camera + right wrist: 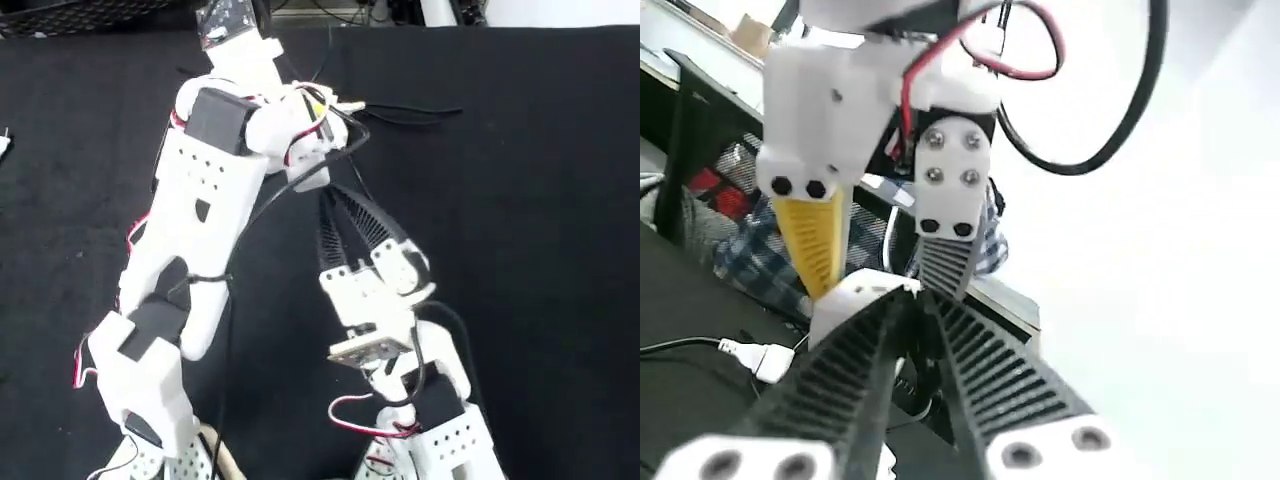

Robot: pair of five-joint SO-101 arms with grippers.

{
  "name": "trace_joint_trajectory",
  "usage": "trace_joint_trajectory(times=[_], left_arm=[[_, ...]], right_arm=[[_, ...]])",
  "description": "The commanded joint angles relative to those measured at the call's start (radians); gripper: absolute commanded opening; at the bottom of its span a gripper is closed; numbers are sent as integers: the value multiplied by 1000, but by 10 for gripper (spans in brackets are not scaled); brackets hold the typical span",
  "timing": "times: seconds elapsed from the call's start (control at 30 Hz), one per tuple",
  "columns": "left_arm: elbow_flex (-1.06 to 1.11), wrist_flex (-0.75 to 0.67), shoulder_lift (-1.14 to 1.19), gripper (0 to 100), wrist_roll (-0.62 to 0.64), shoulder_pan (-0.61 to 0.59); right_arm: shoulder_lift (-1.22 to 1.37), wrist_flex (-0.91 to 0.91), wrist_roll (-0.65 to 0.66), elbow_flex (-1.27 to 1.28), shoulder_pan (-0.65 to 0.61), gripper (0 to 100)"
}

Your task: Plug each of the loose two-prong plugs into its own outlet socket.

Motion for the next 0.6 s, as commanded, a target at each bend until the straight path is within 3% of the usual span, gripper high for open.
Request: trace_joint_trajectory(times=[0.0, 0.23, 0.57], left_arm=[[-7, 8, -63, 29, -12, 35], [15, 8, -130, 29, -80, 93], [64, 5, -235, 29, -78, 153]], right_arm=[[-101, 0, 2, -4, 18, 12], [-97, -3, 2, -4, 61, 12], [-96, 63, 0, -4, 95, 12]])
